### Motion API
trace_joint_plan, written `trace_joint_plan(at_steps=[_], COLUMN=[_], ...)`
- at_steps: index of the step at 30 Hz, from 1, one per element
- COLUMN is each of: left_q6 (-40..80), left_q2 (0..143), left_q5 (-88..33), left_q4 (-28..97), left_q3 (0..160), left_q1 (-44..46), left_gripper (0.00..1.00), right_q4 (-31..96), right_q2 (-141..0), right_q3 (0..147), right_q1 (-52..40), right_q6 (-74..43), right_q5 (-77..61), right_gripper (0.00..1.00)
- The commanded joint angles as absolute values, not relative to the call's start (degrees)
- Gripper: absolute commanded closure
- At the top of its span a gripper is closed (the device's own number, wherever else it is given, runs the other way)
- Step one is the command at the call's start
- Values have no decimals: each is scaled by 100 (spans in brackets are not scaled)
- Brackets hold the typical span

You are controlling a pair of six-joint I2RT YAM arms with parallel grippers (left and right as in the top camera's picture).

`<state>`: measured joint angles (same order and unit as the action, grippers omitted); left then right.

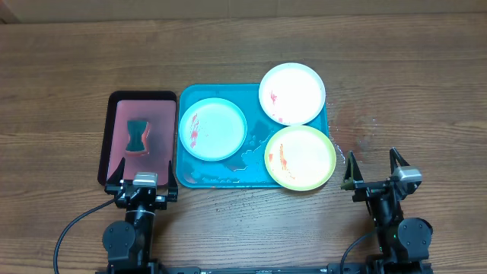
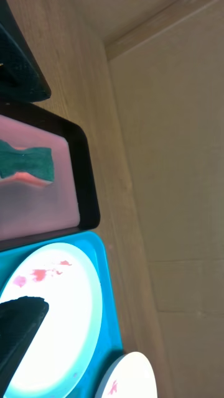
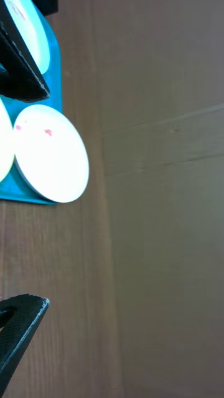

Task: Clean dirty plates on tray and stack at the side

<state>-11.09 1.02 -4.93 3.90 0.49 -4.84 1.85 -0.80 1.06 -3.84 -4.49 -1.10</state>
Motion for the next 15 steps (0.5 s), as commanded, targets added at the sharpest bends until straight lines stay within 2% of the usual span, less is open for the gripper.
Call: trace_joint_plan(at_steps=[1,9,15], left_q6=[-845,-746,-746], left_q2=[62,62,117], left_q5=[-454,-458,-449], left_q4=[263,235,1116], left_q3=[27,266,1094], left_q1=[-447,-447,-447], left_gripper=[0,0,0], right_q4=[86,75,331], right_q2=[-19,-19,-268], right_q3=[49,263,878], right_q1=[-366,-366,-366], right_q6=[-464,-464,-464], right_q5=[-117,-141,-143], right_gripper=[0,0,0])
